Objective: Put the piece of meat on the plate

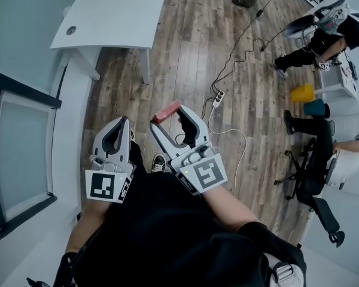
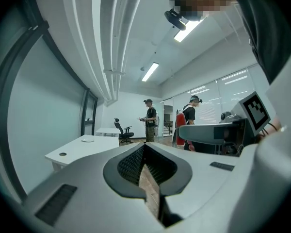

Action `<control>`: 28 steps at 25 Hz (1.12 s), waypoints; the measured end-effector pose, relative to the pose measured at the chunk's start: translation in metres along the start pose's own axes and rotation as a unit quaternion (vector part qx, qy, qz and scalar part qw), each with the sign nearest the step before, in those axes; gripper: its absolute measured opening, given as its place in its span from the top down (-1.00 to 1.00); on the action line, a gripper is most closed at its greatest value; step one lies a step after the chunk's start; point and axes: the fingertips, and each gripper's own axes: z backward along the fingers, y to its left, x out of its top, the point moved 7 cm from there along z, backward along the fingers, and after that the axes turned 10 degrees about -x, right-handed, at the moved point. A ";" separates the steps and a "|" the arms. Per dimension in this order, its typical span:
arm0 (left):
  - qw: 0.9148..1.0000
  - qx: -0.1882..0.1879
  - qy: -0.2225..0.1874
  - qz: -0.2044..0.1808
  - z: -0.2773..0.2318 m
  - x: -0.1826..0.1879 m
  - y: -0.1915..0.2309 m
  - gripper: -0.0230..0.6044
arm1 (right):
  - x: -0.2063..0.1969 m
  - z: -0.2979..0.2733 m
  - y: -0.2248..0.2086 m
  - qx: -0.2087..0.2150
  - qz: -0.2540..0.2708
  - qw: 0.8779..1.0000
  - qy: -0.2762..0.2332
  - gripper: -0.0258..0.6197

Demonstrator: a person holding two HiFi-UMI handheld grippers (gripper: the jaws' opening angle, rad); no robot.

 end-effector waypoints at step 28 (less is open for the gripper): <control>0.999 -0.033 -0.034 0.003 -0.069 0.032 0.241 0.95 | 0.016 -0.241 0.047 -0.020 0.029 0.999 0.003 0.05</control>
